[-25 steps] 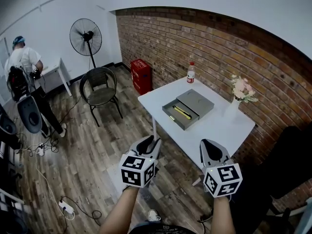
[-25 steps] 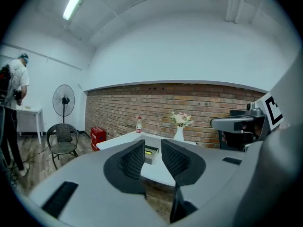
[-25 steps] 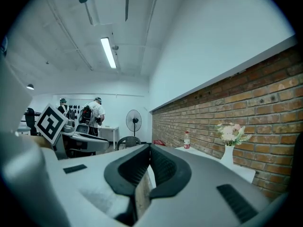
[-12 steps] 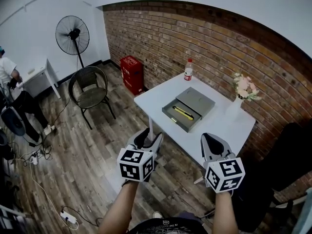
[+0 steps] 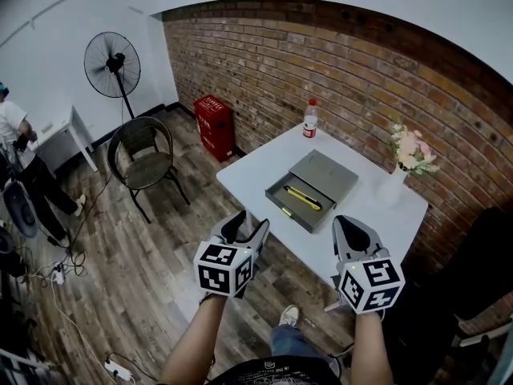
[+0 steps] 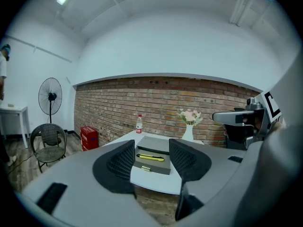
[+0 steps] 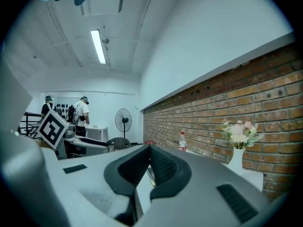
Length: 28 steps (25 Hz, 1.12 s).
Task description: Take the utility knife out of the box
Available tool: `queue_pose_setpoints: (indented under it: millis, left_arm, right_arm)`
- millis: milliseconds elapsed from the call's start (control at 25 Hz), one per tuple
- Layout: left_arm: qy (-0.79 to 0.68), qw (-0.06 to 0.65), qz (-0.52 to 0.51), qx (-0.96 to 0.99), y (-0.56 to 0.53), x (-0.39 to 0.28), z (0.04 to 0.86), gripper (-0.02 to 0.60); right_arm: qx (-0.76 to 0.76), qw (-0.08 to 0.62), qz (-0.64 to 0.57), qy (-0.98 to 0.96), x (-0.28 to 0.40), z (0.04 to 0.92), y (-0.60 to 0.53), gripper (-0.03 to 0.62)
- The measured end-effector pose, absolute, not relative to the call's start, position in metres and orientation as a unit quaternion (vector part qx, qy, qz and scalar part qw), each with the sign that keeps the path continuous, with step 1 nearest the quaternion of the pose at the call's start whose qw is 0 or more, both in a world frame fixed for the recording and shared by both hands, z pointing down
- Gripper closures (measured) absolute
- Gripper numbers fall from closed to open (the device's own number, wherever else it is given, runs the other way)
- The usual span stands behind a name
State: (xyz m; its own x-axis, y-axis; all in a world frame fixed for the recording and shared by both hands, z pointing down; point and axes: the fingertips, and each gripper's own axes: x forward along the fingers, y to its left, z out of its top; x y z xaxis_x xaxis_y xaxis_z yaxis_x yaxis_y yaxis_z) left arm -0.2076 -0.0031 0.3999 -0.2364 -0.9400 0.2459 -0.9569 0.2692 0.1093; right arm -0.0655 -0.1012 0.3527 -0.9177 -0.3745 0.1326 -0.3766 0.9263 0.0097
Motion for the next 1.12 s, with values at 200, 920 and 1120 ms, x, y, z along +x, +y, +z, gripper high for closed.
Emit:
queue_pose_setpoints:
  millis: [200, 920, 1120]
  left_arm:
    - [-0.777, 0.131, 0.047, 0.614, -0.058, -0.229, 0.405, 0.353]
    - [-0.731, 0.117, 0.102, 0.665, -0.246, -0.281, 0.407, 0.354]
    - [-0.672, 0.118, 0.159, 0.713, -0.267, -0.269, 0.437, 0.353]
  right_arm:
    - [0.195, 0.06, 0.014, -0.979, -0.092, 0.353, -0.15, 0.576]
    - [0.221, 0.059, 0.039, -0.973, -0.149, 0.357, -0.314, 0.576]
    - [0.234, 0.067, 0.049, -0.969, -0.152, 0.369, -0.327, 0.576]
